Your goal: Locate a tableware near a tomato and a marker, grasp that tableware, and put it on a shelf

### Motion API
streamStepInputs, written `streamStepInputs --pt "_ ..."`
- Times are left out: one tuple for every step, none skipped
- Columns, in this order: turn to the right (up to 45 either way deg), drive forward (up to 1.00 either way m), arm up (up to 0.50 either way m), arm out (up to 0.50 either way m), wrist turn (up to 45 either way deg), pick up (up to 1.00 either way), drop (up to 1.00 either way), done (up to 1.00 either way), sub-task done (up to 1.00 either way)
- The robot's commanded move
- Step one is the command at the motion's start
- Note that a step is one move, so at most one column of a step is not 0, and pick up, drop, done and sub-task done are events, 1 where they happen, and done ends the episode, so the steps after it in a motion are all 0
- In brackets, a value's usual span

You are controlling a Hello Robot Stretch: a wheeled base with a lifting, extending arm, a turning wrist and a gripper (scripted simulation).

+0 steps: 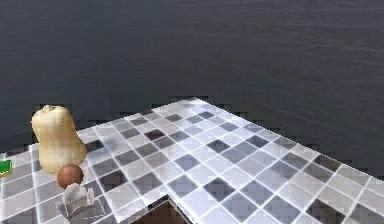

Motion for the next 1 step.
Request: streamStepInputs --pt "0.0 0.0 0.0 0.0 -33.0 0.0 0.0 0.0 0.0"
